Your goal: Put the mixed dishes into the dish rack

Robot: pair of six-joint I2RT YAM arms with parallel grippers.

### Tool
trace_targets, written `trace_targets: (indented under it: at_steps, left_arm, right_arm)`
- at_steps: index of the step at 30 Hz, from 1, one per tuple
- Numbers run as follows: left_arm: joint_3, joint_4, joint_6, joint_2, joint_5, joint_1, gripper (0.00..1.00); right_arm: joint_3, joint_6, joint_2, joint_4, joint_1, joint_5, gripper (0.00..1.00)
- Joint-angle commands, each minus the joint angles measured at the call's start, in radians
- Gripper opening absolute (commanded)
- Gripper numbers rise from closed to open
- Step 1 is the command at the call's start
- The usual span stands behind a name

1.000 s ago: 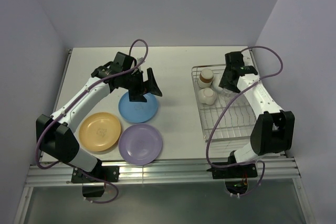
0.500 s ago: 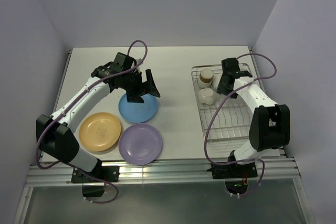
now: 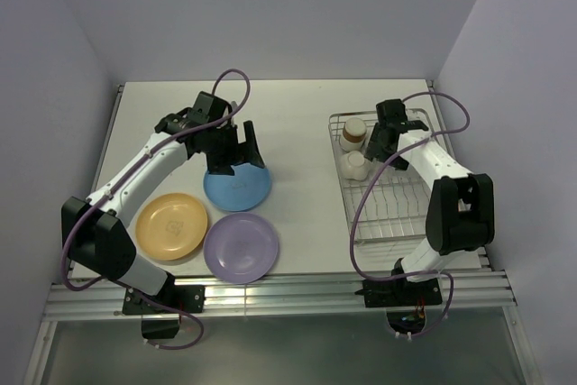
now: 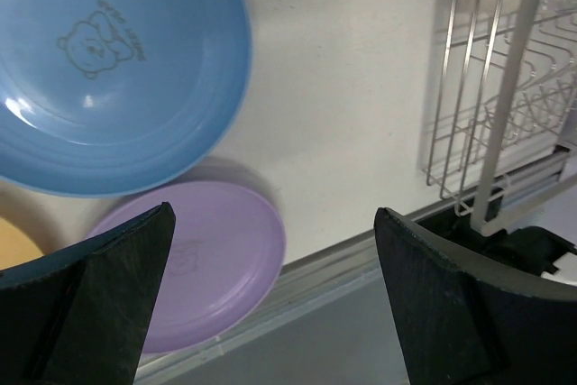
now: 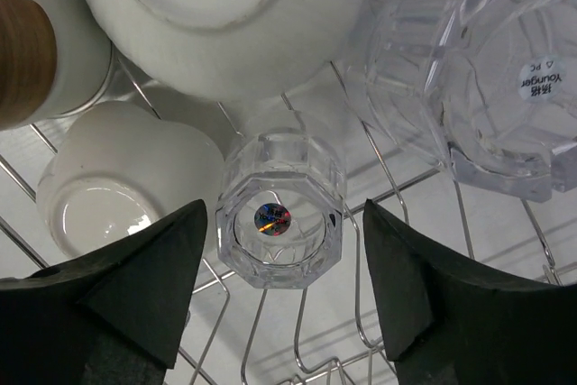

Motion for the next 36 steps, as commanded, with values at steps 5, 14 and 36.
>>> trace_targets:
  at_steps: [5,14,36]
  left_arm:
    - [-0.054,0.016,0.090,-0.003,-0.094,0.002,0.99]
    - [-0.070,0.021,0.149,0.057,-0.250,0.001,0.99]
    - [-0.007,0.107,0.232,0.341,-0.255,-0.177,0.87]
  right_arm:
    - [0.039,0.002,-0.041,-0.062,0.013,0.015,0.88]
    - [0.131,0.053,-0.190,-0.200,0.043,-0.022,0.90]
    - [0.196,0.126,-0.710,-0.502,0.117,-0.166,0.83]
